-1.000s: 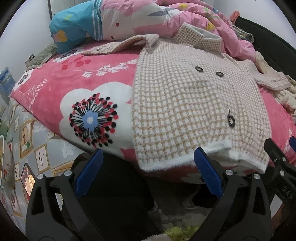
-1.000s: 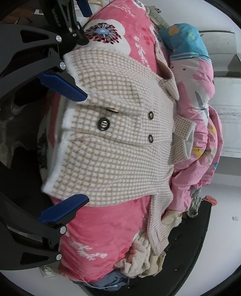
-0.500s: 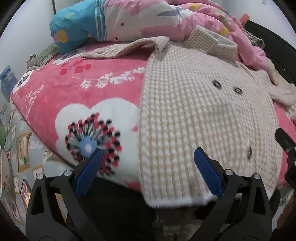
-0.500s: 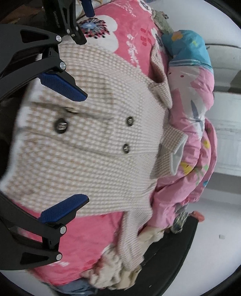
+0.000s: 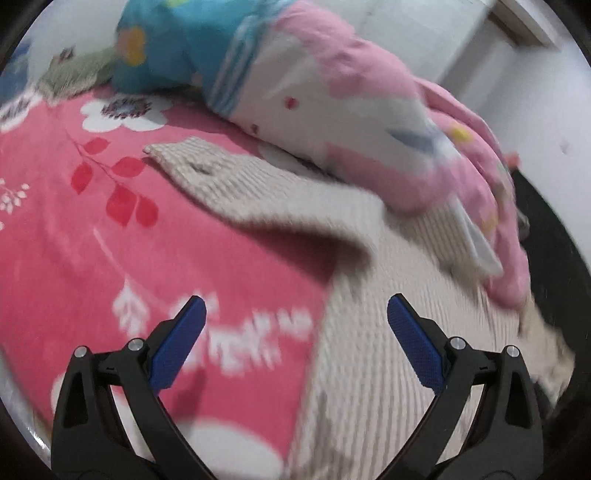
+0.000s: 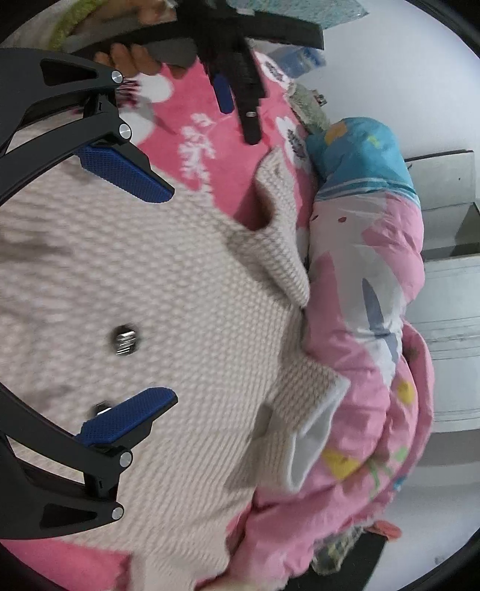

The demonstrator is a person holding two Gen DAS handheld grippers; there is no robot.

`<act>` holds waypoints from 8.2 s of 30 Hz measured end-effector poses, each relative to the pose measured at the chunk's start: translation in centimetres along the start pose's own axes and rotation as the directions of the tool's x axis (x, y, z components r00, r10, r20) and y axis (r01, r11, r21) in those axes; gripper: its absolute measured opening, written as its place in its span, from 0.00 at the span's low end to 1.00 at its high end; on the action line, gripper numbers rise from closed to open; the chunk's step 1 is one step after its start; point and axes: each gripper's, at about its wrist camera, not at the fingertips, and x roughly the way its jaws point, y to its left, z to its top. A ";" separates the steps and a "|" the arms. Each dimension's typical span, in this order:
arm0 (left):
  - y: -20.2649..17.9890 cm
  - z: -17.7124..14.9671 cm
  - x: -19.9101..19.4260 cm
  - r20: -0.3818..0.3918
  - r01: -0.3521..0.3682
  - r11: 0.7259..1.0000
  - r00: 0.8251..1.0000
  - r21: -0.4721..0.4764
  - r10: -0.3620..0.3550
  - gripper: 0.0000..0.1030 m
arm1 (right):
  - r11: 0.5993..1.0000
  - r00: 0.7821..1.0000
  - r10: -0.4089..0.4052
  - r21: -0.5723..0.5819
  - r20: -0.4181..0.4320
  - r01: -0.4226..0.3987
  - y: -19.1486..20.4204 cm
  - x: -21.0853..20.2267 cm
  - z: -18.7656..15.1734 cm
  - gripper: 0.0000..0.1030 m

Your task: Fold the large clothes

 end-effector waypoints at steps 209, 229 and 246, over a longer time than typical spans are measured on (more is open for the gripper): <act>-18.3 -7.4 17.2 -0.054 -0.110 0.870 0.987 0.481 0.154 0.93 | 0.655 0.928 -0.373 0.705 -0.012 0.273 -45.8 -17.6 -7.4 0.60; -17.9 -7.2 17.4 -0.050 -0.103 0.872 0.988 0.479 0.144 0.93 | 0.448 0.901 -0.431 0.856 -0.046 0.258 -55.6 -18.0 -11.5 0.14; -17.9 -7.2 17.0 -0.042 -0.103 0.872 0.989 0.478 0.140 0.93 | 0.399 0.895 -0.432 0.866 -0.111 0.300 -57.4 -17.2 -11.7 0.48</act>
